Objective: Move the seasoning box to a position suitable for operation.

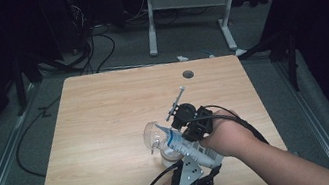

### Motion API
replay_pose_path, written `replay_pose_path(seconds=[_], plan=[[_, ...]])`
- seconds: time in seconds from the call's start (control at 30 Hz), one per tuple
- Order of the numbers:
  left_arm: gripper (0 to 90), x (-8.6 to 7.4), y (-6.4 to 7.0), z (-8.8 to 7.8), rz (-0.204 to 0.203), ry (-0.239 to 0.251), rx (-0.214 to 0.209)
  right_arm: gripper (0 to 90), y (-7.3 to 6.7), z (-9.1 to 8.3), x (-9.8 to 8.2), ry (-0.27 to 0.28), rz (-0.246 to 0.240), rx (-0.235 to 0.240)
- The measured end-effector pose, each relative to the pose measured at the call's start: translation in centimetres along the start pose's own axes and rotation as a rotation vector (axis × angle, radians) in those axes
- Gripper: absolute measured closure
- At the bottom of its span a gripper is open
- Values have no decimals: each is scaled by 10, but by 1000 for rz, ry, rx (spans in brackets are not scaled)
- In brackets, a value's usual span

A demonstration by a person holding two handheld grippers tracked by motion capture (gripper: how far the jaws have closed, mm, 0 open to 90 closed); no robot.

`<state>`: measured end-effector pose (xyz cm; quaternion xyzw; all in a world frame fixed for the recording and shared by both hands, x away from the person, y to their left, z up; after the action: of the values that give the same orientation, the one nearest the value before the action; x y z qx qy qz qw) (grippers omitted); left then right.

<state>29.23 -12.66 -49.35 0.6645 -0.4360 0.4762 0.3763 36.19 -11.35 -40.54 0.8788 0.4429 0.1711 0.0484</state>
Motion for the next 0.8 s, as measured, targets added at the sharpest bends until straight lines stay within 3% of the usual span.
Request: replay_pose_path(seconds=[0.8], plan=[[572,2,0,-2,-3,2,-4,900,-1,-1,2,5,-6,-4]])
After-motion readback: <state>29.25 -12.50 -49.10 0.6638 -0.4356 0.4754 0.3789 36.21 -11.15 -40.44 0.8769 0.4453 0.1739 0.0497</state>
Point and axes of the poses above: each handheld gripper's, and its own axes: z roughly forward along the jaws, x roughly out of its top, y roughly to its right, the point moved 9 cm from there along z, roughly forward along the jaws, and after that the axes turned 7 degrees about -x, right-handed, at the moved point
